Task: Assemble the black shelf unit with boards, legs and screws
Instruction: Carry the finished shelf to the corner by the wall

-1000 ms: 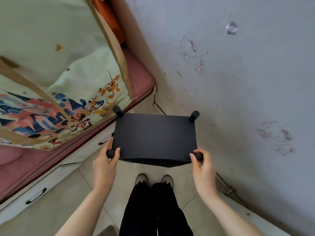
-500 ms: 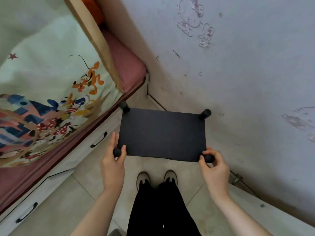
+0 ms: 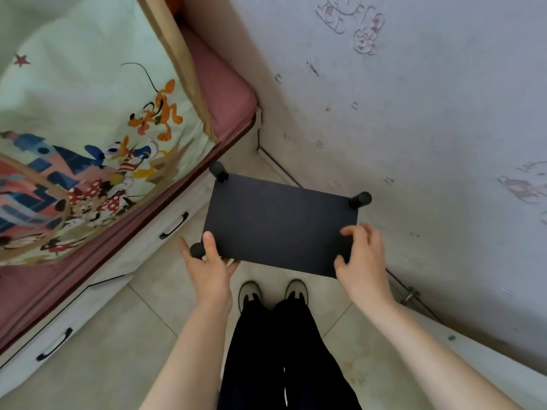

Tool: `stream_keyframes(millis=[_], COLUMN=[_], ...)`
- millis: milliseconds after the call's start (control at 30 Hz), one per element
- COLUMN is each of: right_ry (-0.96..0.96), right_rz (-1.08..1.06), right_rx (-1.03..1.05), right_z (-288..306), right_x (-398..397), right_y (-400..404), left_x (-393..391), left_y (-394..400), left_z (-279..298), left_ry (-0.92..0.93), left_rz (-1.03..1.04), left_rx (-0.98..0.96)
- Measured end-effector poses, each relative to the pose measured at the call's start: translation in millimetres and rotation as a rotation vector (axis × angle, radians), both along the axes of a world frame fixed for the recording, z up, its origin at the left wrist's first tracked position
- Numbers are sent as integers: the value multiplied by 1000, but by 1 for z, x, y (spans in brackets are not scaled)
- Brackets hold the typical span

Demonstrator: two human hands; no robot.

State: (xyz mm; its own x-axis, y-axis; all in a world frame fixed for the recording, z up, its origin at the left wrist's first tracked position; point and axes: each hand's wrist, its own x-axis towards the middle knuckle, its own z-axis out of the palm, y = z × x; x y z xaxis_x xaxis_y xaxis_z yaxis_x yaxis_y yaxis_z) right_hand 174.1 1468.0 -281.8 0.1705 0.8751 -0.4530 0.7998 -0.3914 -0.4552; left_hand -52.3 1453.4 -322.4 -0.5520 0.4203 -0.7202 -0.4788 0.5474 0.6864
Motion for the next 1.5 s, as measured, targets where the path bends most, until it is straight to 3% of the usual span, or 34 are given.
stream_keyframes(millis=[133,333,433,533,633,933,1300,1400,1500], right_ry=[-10,-90,-124,-88,-55,56,-45,-77,-71], right_rz=[303,626,698,720,705,511,289,289,276], right_rx=[183,-35,-85,-66,-44,5,61,41,21], right_z=[-2,-35,-43,-47,-50,-53,-53,-54,-52], right_x=[-18,-35,-35,-31,-29,-12,-4,-3,-5], right_y=[42,95,100,102,104,134,154,154,153], left_x=[2,26,43,60,66,63,53,54,50], left_y=[-2,-15,-20,-22,-17,29,92,98,101], left_z=[-3,-1,1,2,-1,-6,-24,-20,-11], left_ry=[-56,-177,-154,-260,-302,-166,-145,-47,197], left_rz=[65,251,152,20,19,-115,-309,-397,-532], left_rx=[-39,-71,-22,-10,14,89,88,36,-32])
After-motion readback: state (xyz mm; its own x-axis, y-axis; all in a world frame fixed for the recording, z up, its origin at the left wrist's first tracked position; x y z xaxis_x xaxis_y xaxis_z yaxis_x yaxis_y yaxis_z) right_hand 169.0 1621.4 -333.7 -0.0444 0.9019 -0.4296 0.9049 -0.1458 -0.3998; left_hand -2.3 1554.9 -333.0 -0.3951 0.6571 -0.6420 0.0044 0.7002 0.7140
